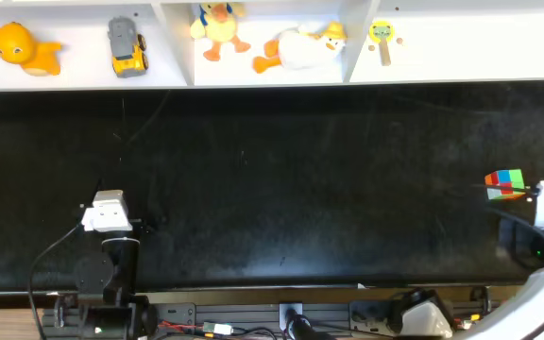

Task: Store Toys

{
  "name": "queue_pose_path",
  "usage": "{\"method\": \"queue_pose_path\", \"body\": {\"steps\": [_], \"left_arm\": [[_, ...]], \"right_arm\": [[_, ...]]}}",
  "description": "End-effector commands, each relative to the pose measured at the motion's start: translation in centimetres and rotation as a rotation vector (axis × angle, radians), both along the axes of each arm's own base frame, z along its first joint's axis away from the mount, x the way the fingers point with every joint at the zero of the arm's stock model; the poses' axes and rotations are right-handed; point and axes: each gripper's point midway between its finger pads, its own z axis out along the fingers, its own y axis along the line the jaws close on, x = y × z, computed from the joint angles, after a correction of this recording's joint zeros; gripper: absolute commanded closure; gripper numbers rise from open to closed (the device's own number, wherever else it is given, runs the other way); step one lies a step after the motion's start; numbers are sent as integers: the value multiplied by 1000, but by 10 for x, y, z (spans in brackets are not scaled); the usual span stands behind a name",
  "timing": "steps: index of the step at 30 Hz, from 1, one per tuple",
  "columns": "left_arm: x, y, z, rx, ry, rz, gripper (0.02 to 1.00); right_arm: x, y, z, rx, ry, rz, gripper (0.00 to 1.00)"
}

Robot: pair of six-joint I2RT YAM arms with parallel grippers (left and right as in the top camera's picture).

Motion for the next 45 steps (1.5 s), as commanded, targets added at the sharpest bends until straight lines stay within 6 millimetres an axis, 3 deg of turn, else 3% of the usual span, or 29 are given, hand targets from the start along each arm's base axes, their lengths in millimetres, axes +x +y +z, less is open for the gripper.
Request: {"method": "queue_pose_path", "body": {"steps": [1,18,25,33,45], "left_arm": [[0,0,0,21,-4,-1,20],[0,0,0,21,-4,-1,20],[0,0,0,21,-4,-1,20],[0,0,0,21,-4,-1,20],[0,0,0,21,-4,-1,20]], "right_arm": [[2,-4,-9,17,0,82,18],[33,-38,-35,41,-76,122,16],[50,-33,-46,138,-160,145,5],[66,-29,-41,189,-261,148,5],[93,-9,-60,241,-224,238,7]]}}
